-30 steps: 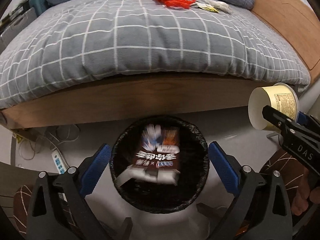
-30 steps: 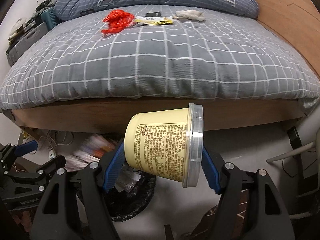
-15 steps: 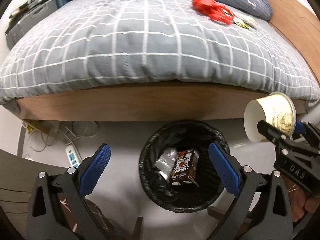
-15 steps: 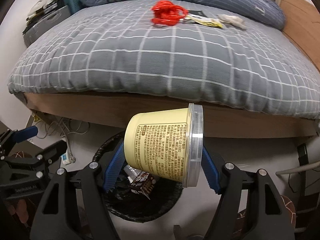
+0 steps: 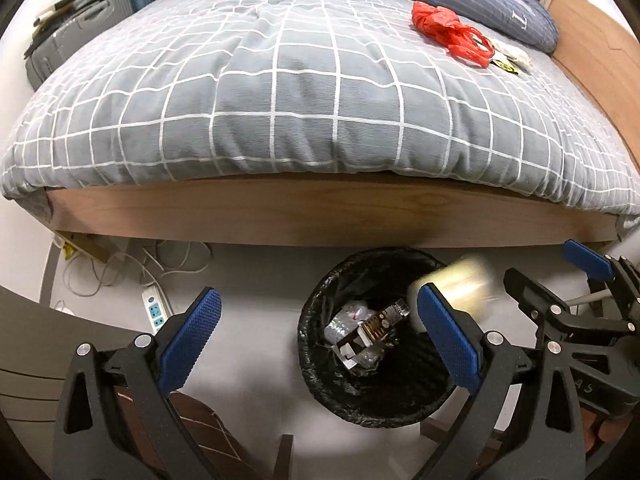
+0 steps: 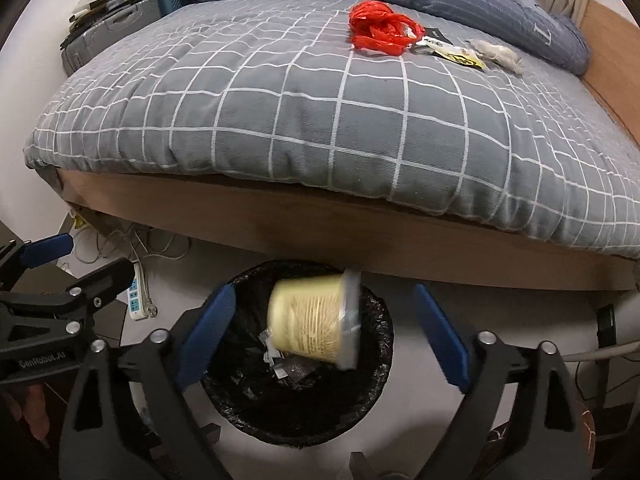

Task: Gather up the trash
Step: 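Open the left tool over the bin while the right tool releases the yellow cup, then move both tools back over the bed toward the red bag and mask pouch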

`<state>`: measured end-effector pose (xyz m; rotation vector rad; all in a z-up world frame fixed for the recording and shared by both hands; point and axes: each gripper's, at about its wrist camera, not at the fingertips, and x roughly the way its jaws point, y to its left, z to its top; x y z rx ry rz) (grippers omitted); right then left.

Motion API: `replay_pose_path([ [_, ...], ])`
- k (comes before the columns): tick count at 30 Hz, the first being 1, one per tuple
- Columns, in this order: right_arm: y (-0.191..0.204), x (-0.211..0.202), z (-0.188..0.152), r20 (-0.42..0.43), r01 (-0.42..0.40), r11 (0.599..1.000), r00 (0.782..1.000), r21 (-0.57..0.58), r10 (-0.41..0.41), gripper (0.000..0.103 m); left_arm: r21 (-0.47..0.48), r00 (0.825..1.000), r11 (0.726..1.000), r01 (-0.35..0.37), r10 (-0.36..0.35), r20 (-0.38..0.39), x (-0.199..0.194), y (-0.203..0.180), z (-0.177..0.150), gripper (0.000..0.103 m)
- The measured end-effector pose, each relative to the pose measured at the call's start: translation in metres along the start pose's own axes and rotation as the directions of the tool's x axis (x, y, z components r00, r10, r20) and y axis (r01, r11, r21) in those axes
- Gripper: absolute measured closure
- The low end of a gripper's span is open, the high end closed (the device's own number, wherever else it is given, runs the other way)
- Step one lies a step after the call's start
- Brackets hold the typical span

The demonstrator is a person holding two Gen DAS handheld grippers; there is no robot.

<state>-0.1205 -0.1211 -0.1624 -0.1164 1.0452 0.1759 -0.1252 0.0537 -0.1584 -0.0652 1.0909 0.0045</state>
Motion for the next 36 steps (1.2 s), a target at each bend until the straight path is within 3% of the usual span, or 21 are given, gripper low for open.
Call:
replay_pose_path([
  [5, -0.010, -0.004, -0.001, 0.008, 0.025, 1.000, 1.000, 0.012, -0.025, 0.008, 0.005, 1.000, 1.000, 0.001, -0.001, 0.001, -0.001, -0.004, 0.001, 0.006],
  [36, -0.081, -0.065, 0.061, 0.152, 0.113, 0.985, 0.980, 0.130, -0.132, 0.008, 0.039, 0.995, 0.999, 0.034, -0.037, 0.090, -0.051, -0.049, 0.065, 0.006],
])
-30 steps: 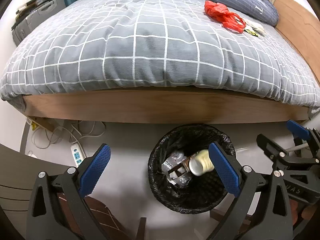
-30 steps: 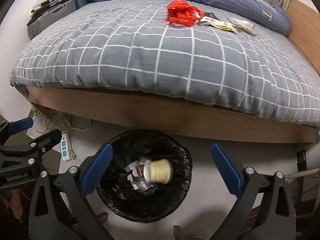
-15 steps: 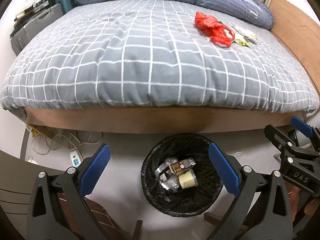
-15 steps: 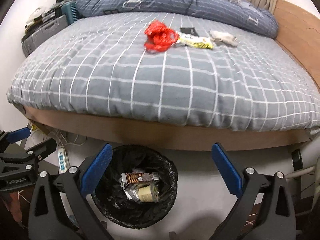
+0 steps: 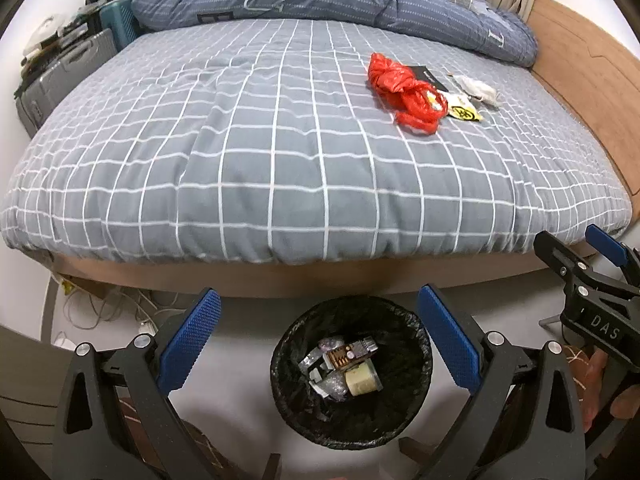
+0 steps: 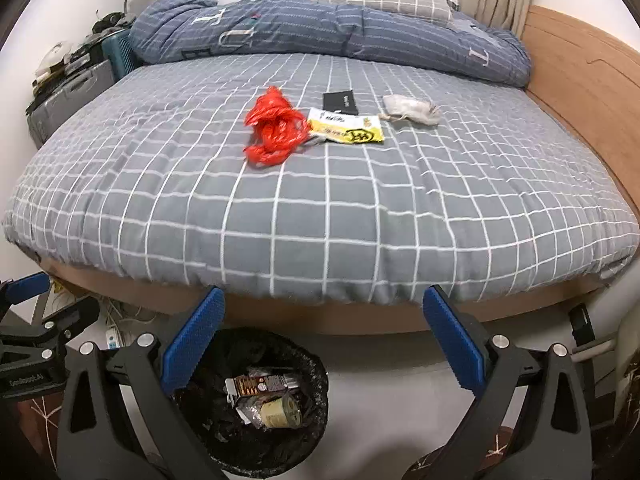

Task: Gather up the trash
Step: 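Move both tools back over the bed toward the red bag and mask pouch, then grasp the red plastic bag with the left tool while the right tool grasps the white mask pouch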

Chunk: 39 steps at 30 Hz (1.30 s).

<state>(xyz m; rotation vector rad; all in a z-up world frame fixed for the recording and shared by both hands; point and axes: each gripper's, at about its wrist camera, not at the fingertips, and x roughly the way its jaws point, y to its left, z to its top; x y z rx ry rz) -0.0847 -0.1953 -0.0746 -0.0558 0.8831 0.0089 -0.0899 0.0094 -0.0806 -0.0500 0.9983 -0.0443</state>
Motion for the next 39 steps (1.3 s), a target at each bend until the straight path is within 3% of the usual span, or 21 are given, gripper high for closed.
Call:
replay_pose_path([
  [6, -0.015, 0.005, 0.022, 0.018, 0.020, 1.000, 1.000, 0.008, -0.020, 0.008, 0.008, 1.000, 1.000, 0.004, -0.004, 0.014, 0.004, -0.011, 0.024, 0.006],
  [15, -0.053, 0.036, 0.072, 0.040, 0.051, 0.998, 0.998, 0.030, -0.052, 0.008, 0.019, 0.999, 1.000, 0.009, -0.010, 0.045, 0.024, -0.036, 0.085, 0.006],
  [29, -0.126, 0.150, 0.169, 0.040, 0.112, 0.991, 0.993, 0.075, -0.115, 0.008, 0.002, 1.000, 1.000, 0.020, -0.020, 0.019, 0.117, -0.072, 0.193, 0.006],
  [34, -0.146, 0.193, 0.202, 0.040, 0.144, 0.985, 0.988, 0.092, -0.148, 0.008, 0.022, 1.000, 1.000, 0.021, -0.022, 0.008, 0.148, -0.085, 0.219, 0.006],
  [39, -0.155, 0.229, 0.230, 0.002, 0.128, 0.985, 0.992, 0.118, -0.129, 0.008, 0.016, 0.999, 1.000, 0.027, -0.026, -0.032, 0.175, -0.090, 0.239, 0.006],
])
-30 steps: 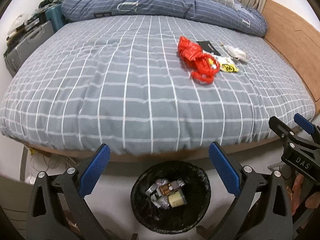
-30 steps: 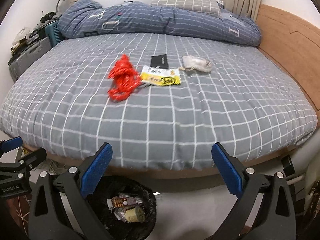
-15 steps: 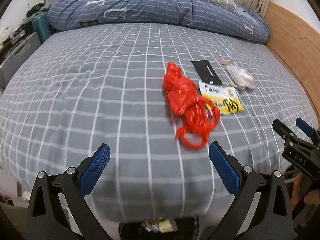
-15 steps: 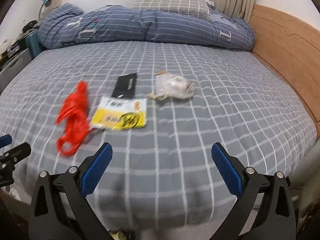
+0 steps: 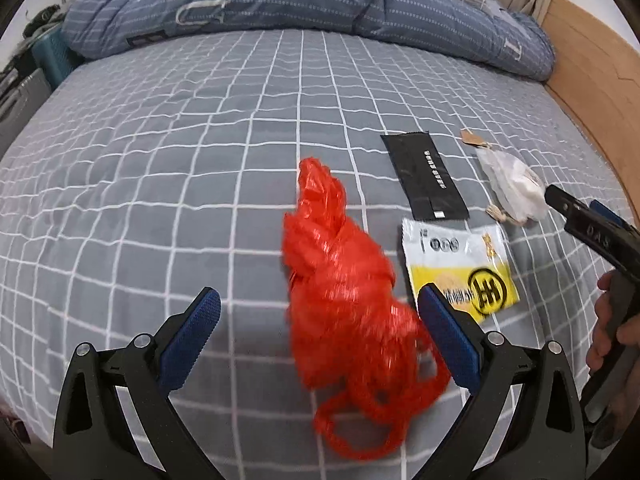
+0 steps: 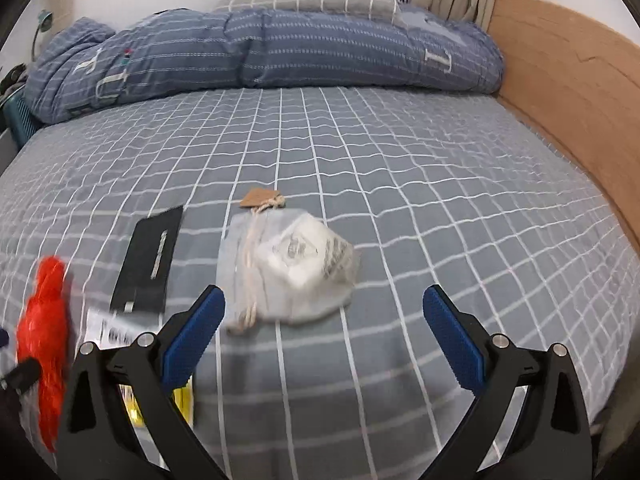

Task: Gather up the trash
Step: 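Grasp the red plastic bag with the left tool while the right tool grasps the white mask pouch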

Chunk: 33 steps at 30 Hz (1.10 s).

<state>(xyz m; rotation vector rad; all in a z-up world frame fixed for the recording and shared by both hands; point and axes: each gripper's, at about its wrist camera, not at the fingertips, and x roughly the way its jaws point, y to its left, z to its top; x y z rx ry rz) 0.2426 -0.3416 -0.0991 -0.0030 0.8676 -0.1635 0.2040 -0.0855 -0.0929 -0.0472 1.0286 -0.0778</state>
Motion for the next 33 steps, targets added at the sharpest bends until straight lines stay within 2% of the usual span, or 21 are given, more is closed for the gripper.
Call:
replay_pose_path([
  [7, 0.008, 0.044, 0.014, -0.080, 0.000, 1.000, 0.997, 0.010, 0.000, 0.008, 0.030, 0.998, 0.999, -0.011, 0.012, -0.055, 0.031, -0.009, 0.013, 0.006],
  [10, 0.010, 0.056, 0.012, -0.095, -0.010, 1.000, 0.995, 0.025, 0.012, 0.013, 0.033, 0.998, 0.999, -0.013, 0.014, -0.056, 0.038, -0.008, 0.014, 0.009],
  [12, 0.014, 0.062, 0.011, -0.104, -0.011, 1.000, 0.994, 0.015, 0.012, 0.018, 0.036, 0.998, 0.999, -0.014, 0.016, -0.057, 0.040, -0.008, 0.015, 0.014],
  [17, 0.018, 0.066, 0.009, -0.107, -0.021, 1.000, 0.994, 0.018, 0.023, 0.030, 0.039, 0.997, 0.999, 0.017, -0.013, -0.079, 0.048, -0.007, 0.011, 0.039],
  [20, 0.016, 0.065, 0.007, -0.115, -0.030, 0.999, 0.993, 0.035, 0.034, 0.038, 0.052, 0.998, 0.999, 0.000, 0.004, -0.069, 0.047, -0.006, 0.007, 0.051],
  [23, 0.017, 0.064, 0.004, -0.116, -0.031, 0.999, 0.993, 0.023, 0.034, 0.048, 0.049, 0.998, 0.999, 0.006, -0.003, -0.061, 0.045, -0.006, 0.005, 0.056],
  [26, 0.015, 0.061, 0.001, -0.110, -0.032, 0.999, 0.993, 0.024, 0.034, 0.054, 0.049, 0.998, 0.999, 0.007, -0.004, -0.055, 0.043, -0.006, 0.003, 0.058],
  [33, 0.012, 0.042, -0.001, -0.073, -0.038, 0.998, 0.996, 0.044, 0.041, 0.056, 0.035, 1.000, 0.999, 0.007, -0.006, -0.023, 0.029, -0.005, 0.000, 0.060],
])
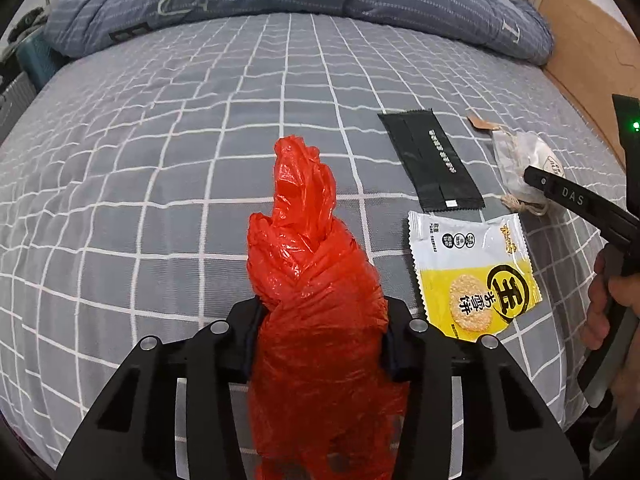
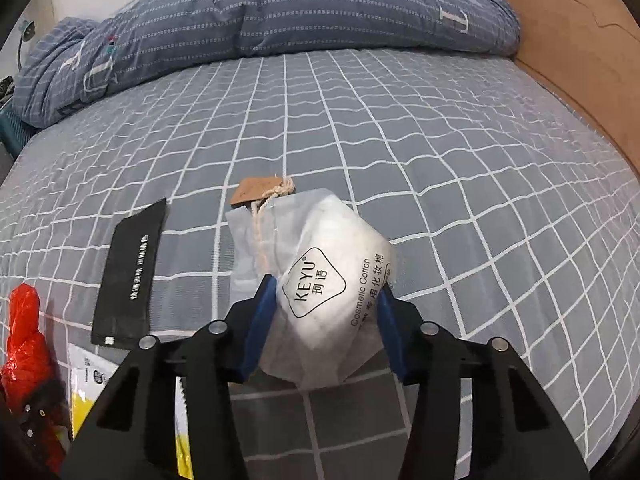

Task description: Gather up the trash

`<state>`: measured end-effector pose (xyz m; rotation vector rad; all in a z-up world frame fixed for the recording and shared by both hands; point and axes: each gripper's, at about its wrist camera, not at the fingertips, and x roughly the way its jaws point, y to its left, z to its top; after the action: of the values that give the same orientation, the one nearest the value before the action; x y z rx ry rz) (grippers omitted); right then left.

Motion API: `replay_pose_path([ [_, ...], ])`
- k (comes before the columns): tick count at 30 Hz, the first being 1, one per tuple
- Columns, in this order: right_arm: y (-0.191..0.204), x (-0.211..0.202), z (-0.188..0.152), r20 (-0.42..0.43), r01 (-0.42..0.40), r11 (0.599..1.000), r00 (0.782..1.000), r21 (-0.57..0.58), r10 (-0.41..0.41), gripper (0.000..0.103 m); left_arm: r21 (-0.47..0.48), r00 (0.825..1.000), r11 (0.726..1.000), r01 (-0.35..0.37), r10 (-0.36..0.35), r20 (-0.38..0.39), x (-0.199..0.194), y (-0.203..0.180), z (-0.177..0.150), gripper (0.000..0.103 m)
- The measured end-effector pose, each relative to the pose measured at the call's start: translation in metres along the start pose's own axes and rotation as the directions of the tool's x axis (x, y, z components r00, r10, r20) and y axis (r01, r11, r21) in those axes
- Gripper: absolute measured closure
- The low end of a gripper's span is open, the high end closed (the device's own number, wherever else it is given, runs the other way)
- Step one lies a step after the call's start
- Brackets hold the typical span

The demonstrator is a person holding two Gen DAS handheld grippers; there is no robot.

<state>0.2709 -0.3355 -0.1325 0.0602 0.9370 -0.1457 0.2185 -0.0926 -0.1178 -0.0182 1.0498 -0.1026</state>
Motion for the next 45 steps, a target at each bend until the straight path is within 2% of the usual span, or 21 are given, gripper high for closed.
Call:
replay_pose_path([
  [18, 0.000, -0.082, -0.004, 0.097, 0.002, 1.000, 0.995, -0.019, 0.000, 0.056, 0.000, 0.996, 1.000, -0.006, 0.006, 0.085, -0.065, 0.001, -0.009, 0.060],
  [33, 0.000, -0.162, -0.043, 0.159, -0.009, 0.999, 0.987, -0.034, 0.014, 0.056, 0.001, 0.993, 1.000, 0.007, -0.007, 0.116, -0.120, 0.003, -0.035, 0.060],
  [45, 0.009, -0.209, -0.080, 0.162, -0.041, 0.998, 0.986, -0.041, 0.047, 0.056, 0.003, 0.990, 1.000, 0.011, -0.011, 0.141, -0.161, 0.007, -0.057, 0.060],
])
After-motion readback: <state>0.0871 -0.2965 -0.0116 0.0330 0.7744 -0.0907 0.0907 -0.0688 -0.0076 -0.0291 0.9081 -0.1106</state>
